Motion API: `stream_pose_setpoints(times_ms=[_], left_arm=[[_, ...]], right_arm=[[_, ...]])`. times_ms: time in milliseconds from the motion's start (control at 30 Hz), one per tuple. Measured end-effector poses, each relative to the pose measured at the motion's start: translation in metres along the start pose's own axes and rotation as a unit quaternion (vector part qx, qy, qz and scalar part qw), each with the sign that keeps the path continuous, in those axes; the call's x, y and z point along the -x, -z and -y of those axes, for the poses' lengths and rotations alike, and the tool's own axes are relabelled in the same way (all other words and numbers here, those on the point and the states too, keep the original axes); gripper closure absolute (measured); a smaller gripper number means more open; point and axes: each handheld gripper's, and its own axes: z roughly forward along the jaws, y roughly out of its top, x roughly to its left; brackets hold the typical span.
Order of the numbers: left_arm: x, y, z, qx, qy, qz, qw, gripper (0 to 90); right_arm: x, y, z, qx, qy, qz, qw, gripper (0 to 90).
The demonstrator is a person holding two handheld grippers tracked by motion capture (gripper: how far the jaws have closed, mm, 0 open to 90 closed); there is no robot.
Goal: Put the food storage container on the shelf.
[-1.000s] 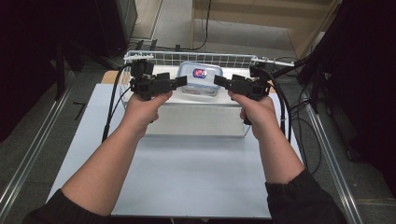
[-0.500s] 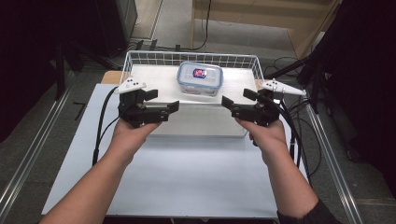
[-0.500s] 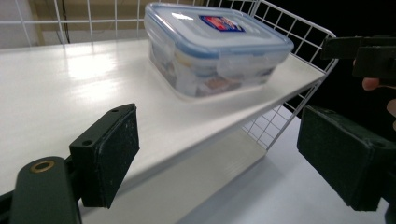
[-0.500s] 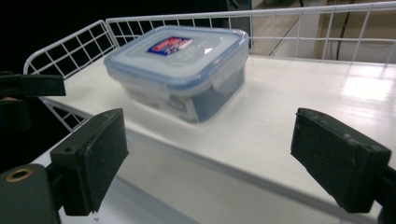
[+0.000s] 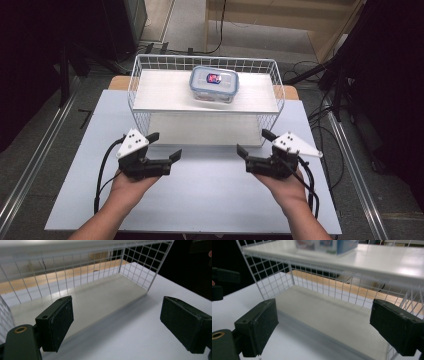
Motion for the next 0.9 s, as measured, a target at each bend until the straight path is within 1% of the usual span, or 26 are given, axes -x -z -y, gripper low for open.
stream_pose_setpoints(times_ms=[33, 67, 133, 167, 200, 233, 267, 300, 333, 367, 400, 433, 500, 533, 567, 600, 633, 733, 900], left_arm=[[0.001, 0.001, 0.008, -0.003, -0.003, -0.001, 1.0000, 11.8], [0.002, 0.002, 0.015, -0.009, -0.006, -0.001, 0.9999, 11.8], [0.004, 0.004, 0.029, -0.017, -0.008, 0.004, 0.9998, 11.8], [0.007, 0.006, 0.044, -0.020, -0.013, 0.006, 0.9997, 11.9], [0.009, 0.008, 0.053, -0.021, -0.018, 0.008, 0.9996, 11.9], [0.009, 0.008, 0.053, -0.021, -0.018, 0.008, 0.9996, 11.9], [0.012, 0.009, 0.062, -0.022, -0.021, 0.008, 0.9995, 11.9], [0.015, 0.010, 0.078, -0.030, -0.025, 0.010, 0.9992, 11.9], [0.015, 0.010, 0.078, -0.030, -0.025, 0.010, 0.9992, 11.8], [0.017, 0.005, 0.083, -0.047, -0.038, 0.013, 0.9981, 11.7], [0.017, 0.005, 0.083, -0.047, -0.038, 0.013, 0.9981, 11.6], [0.018, 0.000, 0.084, -0.040, -0.039, 0.010, 0.9984, 11.7], [0.016, -0.006, 0.085, -0.041, -0.030, 0.012, 0.9987, 10.8], [0.016, -0.006, 0.085, -0.041, -0.030, 0.012, 0.9987, 10.2], [0.015, -0.009, 0.085, -0.046, -0.024, 0.016, 0.9985, 10.0], [0.015, -0.009, 0.085, -0.046, -0.024, 0.016, 0.9985, 9.8], [0.015, -0.009, 0.087, -0.048, -0.024, 0.018, 0.9984, 9.8], [0.015, -0.008, 0.087, -0.048, -0.022, 0.019, 0.9984, 9.8], [0.011, -0.004, 0.084, -0.041, -0.006, 0.013, 0.9990, 9.8]], right_arm=[[-0.006, 0.003, 0.015, -0.003, 0.009, 0.000, 1.0000, 7.5], [-0.006, 0.003, 0.015, -0.003, 0.009, 0.000, 1.0000, 7.5], [-0.012, 0.005, 0.028, -0.006, 0.013, 0.005, 0.9999, 7.5], [-0.016, 0.007, 0.041, -0.008, 0.019, 0.012, 0.9997, 7.2], [-0.017, 0.008, 0.047, -0.007, 0.020, 0.015, 0.9997, 6.6], [-0.017, 0.008, 0.047, -0.007, 0.020, 0.015, 0.9997, 6.6], [-0.017, 0.012, 0.059, -0.007, 0.021, 0.020, 0.9995, 6.3], [-0.017, 0.015, 0.066, -0.005, 0.019, 0.024, 0.9995, 6.3], [-0.017, 0.015, 0.066, -0.005, 0.019, 0.024, 0.9995, 6.3], [-0.015, 0.024, 0.082, 0.005, 0.016, 0.034, 0.9993, 6.5], [-0.015, 0.024, 0.082, 0.005, 0.016, 0.034, 0.9993, 6.5], [-0.011, 0.028, 0.095, -0.003, 0.016, 0.031, 0.9994, 3.5], [-0.005, 0.029, 0.101, -0.006, 0.012, 0.030, 0.9995, 2.9], [-0.005, 0.029, 0.101, -0.006, 0.012, 0.030, 0.9995, 2.9], [0.002, 0.027, 0.103, -0.008, 0.000, 0.035, 0.9994, 2.7], [0.002, 0.027, 0.103, -0.008, 0.000, 0.035, 0.9994, 2.7], [0.005, 0.025, 0.102, -0.005, -0.016, 0.036, 0.9992, 2.7], [0.006, 0.024, 0.102, -0.003, -0.015, 0.037, 0.9992, 2.7], [0.006, 0.024, 0.104, -0.005, -0.014, 0.032, 0.9994, 2.7]])
